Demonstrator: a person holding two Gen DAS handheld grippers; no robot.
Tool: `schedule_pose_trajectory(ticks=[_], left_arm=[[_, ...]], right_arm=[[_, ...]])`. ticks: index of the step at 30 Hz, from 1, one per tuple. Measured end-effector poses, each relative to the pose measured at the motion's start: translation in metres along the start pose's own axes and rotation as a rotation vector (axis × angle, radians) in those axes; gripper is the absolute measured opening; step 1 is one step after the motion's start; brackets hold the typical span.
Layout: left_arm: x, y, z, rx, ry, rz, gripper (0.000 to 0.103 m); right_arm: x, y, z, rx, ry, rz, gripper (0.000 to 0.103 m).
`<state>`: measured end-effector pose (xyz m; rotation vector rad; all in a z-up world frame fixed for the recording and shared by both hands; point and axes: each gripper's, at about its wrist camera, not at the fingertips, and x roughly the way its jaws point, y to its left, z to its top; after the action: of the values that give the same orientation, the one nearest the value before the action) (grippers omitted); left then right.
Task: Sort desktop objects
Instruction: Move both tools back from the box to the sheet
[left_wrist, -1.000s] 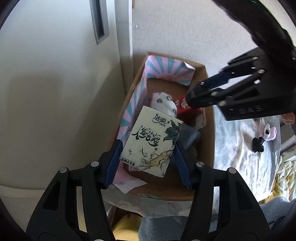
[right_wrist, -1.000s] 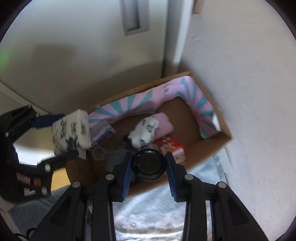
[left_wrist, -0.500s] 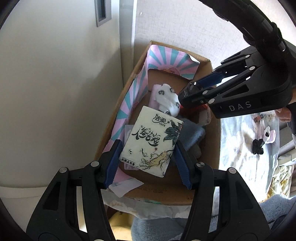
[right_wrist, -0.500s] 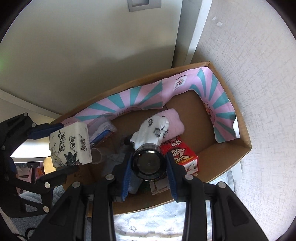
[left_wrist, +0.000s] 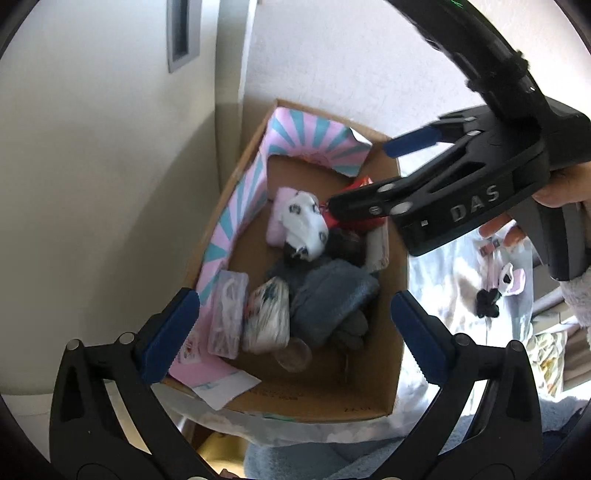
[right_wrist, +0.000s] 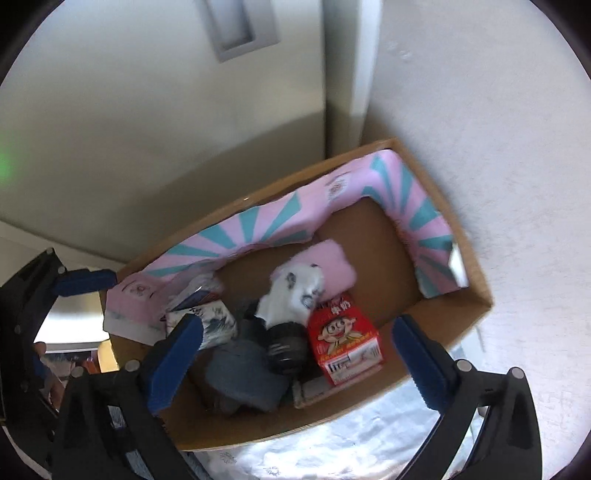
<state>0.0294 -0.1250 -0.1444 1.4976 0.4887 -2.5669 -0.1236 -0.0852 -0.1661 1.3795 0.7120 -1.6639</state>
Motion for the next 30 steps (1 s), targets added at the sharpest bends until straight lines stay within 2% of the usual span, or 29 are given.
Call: schedule_pose_trajectory(ticks=[5, 10, 14, 16, 19, 21, 25, 30], left_arm=[[0.003, -0.001, 0.007, -0.009, 0.001, -0.031, 0.103], [-0.004, -0.012, 0.012, 0.047, 0.001, 0.007, 0.103], [-0.007, -0.022, 0.018, 0.052, 0.008, -0.018, 0.103], [-0.013, -0.029, 0.021, 0.055, 0.001, -0.065, 0.103], [-0.015, -0.048, 0.027, 0.100, 0.009, -0.109, 0.103], [-0.015, -0.061, 0.030, 0.139, 0.014, -0.113, 0.103], [-0.007, -0.096, 0.038, 0.214, 0.058, -0.147, 0.103], [-0.004, -0.137, 0.044, 0.291, 0.057, -0.176, 0.103]], right_arm=[[-0.013, -0.014, -0.010, 0.061, -0.033, 0.006, 0.102], [-0.025, -0.020, -0.024, 0.079, -0.038, -0.012, 0.102], [-0.041, -0.029, -0.041, 0.124, -0.066, -0.007, 0.102], [-0.051, -0.033, -0.051, 0.142, -0.085, -0.009, 0.102], [-0.065, -0.038, -0.071, 0.158, -0.108, -0.027, 0.102], [-0.071, -0.046, -0.089, 0.185, -0.105, -0.029, 0.102], [-0.081, -0.069, -0.128, 0.255, -0.054, -0.047, 0.102], [-0.105, -0.104, -0.183, 0.356, -0.004, -0.128, 0.102]])
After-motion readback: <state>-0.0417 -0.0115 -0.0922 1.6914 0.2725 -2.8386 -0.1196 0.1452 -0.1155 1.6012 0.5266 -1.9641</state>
